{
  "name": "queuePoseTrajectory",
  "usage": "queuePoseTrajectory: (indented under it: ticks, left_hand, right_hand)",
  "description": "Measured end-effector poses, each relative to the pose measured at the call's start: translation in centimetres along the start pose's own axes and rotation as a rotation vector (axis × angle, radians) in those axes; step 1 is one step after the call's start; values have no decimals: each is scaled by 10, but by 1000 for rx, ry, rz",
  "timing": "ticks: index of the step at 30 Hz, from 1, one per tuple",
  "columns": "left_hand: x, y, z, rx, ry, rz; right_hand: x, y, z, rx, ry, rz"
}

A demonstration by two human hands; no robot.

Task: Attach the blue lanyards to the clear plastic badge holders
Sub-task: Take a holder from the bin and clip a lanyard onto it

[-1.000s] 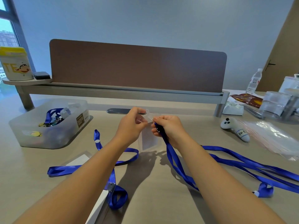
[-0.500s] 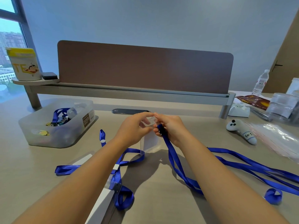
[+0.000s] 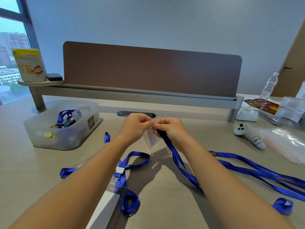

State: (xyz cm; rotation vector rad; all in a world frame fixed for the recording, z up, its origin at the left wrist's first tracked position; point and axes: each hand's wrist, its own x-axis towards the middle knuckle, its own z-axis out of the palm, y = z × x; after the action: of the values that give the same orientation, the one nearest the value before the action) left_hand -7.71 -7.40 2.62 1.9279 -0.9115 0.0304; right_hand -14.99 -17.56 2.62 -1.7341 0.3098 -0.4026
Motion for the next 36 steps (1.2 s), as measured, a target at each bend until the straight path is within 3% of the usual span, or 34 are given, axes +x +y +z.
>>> queuePoseTrajectory:
  ticks: [16,21,28,36]
  left_hand:
    - [9,-2,-13,-24,47,31]
    - [12,-2,-33,-239,-103,-48]
    - [15,-12,-45,-226,-339,-132]
    - [27,-18,-42,-206,-330,-114]
  right_hand:
    - [9,-8,16,-89,52,-121]
    - [21,-14,16,22,-9,-93]
    - [32,-12,17,125,-158,-17]
    - [50,-12,16,283,-200,54]
